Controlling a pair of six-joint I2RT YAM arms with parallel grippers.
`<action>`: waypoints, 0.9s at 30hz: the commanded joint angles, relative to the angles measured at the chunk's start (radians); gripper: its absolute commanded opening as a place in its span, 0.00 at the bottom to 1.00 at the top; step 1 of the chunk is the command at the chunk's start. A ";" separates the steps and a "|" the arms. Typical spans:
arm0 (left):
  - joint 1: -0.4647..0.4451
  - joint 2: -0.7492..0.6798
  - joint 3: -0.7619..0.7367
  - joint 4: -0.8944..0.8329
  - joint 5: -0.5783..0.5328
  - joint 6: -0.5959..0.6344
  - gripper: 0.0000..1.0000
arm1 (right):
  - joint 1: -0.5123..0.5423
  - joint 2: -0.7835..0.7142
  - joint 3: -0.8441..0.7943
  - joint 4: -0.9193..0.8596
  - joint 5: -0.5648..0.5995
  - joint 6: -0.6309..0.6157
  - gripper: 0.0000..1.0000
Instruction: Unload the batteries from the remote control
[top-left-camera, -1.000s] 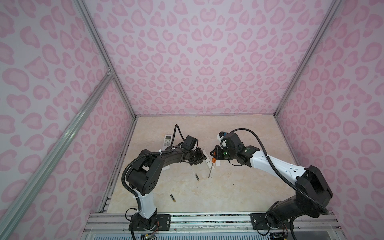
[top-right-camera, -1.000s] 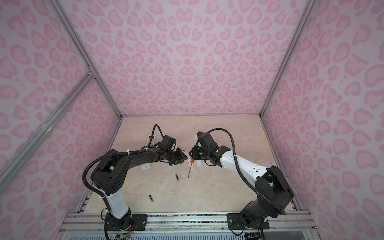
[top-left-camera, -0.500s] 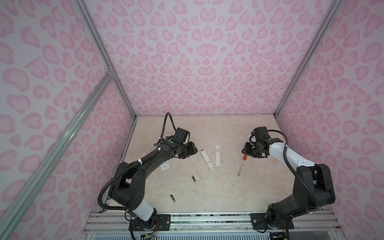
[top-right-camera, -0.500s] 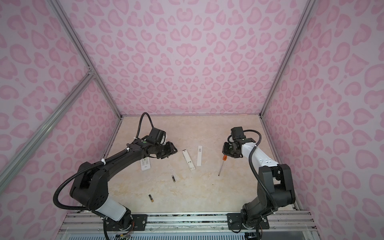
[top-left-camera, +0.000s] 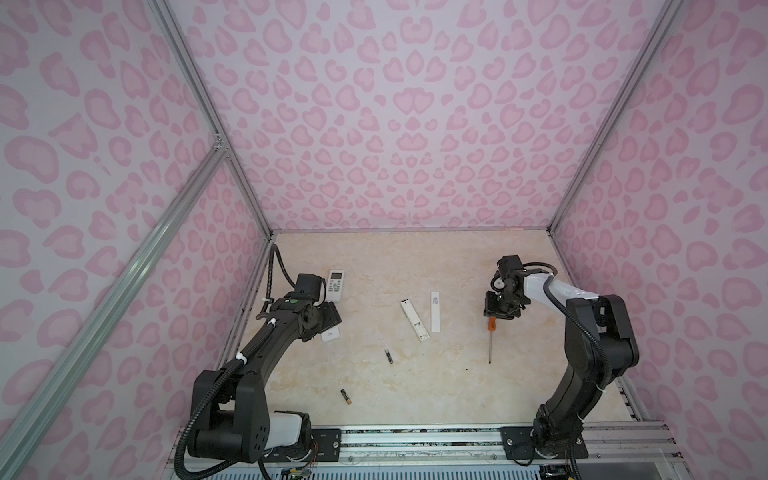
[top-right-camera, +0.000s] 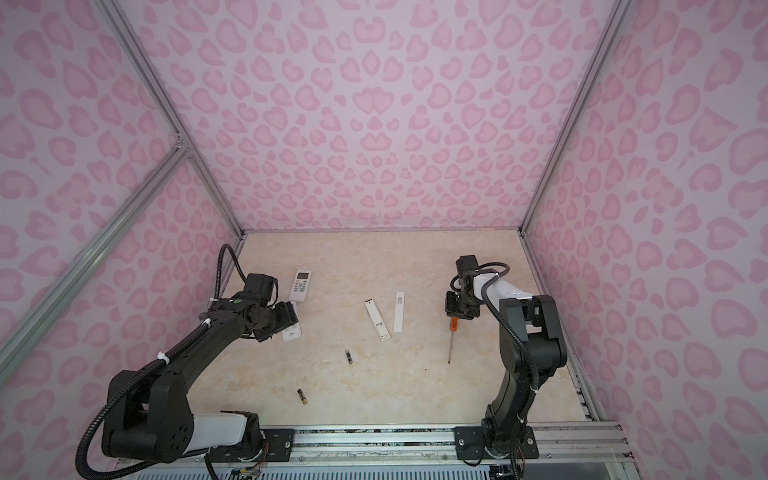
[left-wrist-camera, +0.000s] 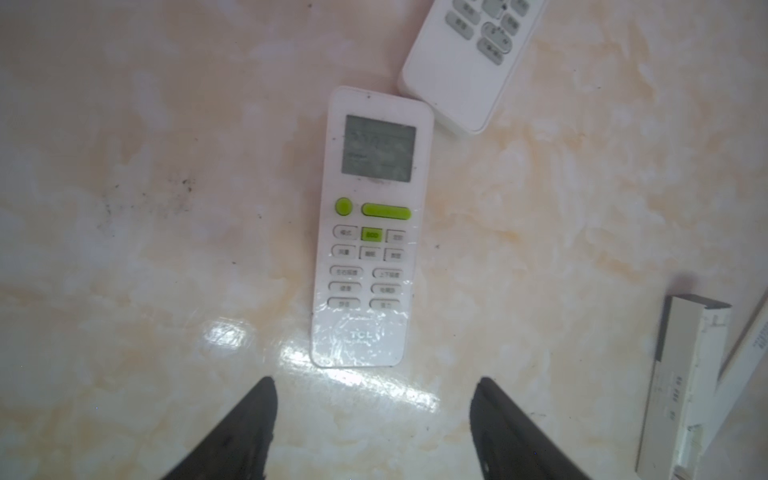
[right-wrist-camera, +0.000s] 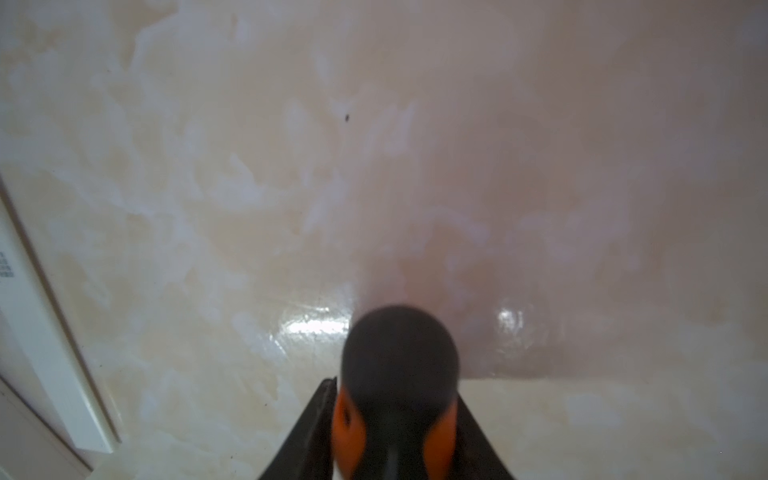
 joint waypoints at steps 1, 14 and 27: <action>0.025 0.025 -0.001 -0.002 -0.016 0.036 0.84 | 0.002 0.003 0.006 -0.006 0.040 -0.026 0.43; 0.019 0.297 0.124 0.052 0.008 0.028 0.85 | 0.019 -0.067 0.044 -0.015 0.052 -0.031 0.48; -0.008 0.391 0.130 0.058 -0.029 -0.013 0.65 | 0.106 -0.178 0.117 -0.074 0.067 0.001 0.48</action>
